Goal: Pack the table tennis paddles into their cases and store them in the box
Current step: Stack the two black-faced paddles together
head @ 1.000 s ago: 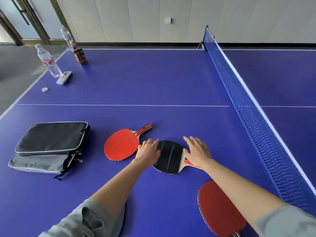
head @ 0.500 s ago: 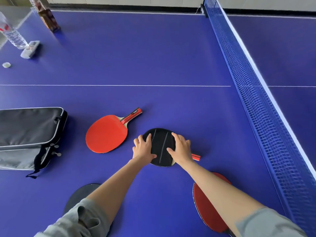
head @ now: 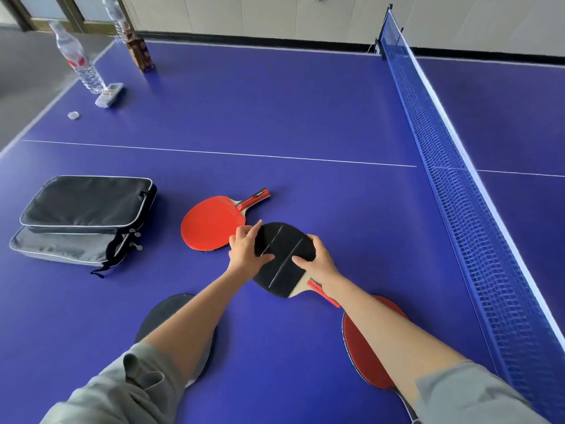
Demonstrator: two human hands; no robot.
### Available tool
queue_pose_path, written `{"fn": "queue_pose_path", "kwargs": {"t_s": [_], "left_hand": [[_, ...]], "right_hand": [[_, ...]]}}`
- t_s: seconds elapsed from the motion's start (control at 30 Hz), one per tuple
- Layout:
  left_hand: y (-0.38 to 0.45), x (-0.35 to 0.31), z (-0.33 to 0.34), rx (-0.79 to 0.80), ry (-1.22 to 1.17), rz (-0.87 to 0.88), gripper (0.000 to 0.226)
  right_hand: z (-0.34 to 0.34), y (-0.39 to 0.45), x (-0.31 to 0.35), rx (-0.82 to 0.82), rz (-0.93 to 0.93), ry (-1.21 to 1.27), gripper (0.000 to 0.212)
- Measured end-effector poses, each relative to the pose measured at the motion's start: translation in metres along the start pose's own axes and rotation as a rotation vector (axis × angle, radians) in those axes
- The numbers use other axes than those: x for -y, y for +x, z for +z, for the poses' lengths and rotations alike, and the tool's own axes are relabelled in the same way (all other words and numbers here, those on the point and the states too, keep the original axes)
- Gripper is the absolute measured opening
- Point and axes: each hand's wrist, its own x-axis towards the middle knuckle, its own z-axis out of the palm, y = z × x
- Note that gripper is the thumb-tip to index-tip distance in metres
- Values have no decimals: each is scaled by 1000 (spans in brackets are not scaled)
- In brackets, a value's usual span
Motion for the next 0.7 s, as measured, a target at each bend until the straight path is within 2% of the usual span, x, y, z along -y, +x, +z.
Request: {"fn": "queue_pose_path", "kwargs": {"t_s": [0.07, 0.13, 0.2, 0.27, 0.37, 0.47, 0.7], "left_hand": [[-15, 12, -15, -110, -154, -96, 79], [-41, 24, -24, -144, -420, -202, 67], [-67, 33, -28, -158, -723, -209, 58], [-83, 45, -40, -234, -822, -206, 57], [-94, 76, -69, -268, -640, -190, 53], [-100, 112, -92, -239, -407, -201, 51], [-116, 179, -106, -58, -187, -210, 49]], "right_hand": [[10, -14, 6, 29, 14, 115, 44], [28, -28, 15, 34, 64, 192, 48], [52, -42, 21, 22, 116, 221, 52], [78, -58, 25, 24, 152, 323, 48], [112, -81, 24, 50, 179, 291, 41], [147, -97, 12, 73, 218, 248, 48], [225, -132, -25, -43, 313, 167, 54]]}}
